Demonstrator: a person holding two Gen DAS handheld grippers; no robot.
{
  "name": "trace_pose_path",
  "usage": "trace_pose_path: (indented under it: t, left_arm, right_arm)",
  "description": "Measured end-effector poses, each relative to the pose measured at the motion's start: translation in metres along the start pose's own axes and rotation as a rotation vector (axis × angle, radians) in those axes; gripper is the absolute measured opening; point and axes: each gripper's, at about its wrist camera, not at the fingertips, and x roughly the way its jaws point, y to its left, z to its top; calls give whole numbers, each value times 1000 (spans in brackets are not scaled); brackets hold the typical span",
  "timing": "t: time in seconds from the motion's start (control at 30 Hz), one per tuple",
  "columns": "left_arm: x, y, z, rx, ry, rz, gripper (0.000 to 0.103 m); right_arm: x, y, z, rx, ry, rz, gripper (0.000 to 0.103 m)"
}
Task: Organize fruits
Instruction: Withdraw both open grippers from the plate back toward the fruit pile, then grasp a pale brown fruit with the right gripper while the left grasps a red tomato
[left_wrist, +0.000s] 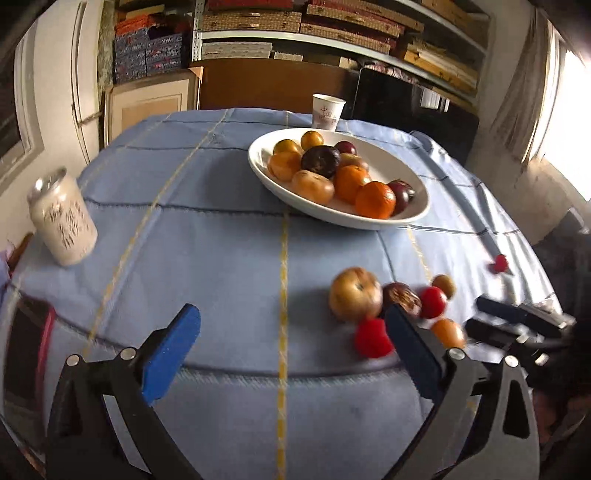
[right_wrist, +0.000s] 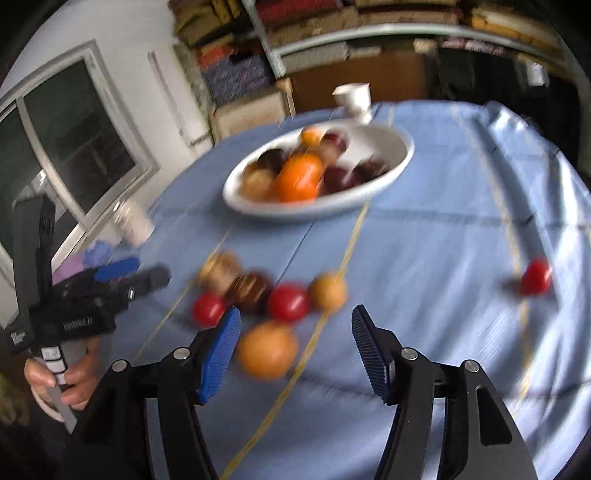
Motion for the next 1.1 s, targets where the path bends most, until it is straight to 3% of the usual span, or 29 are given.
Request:
trace_pose_path:
  t: [0.17,0.37,0.8,1.1]
  left_arm:
    - [-3,-7,-12,44,-15,89,98]
    - [4,-4,-8,35,20,95,98]
    - [7,-7,-8,44,24,110,98]
    - [8,-7,-8,45,29,112,98]
  right_arm:
    - [6,15,-8,-65,30,-47,64]
    - [12,11,-8,-47,48,-53,62]
    - [26,19,-6,-73,82,-54,45]
    - [26,21,-6,-85,80,-51,40]
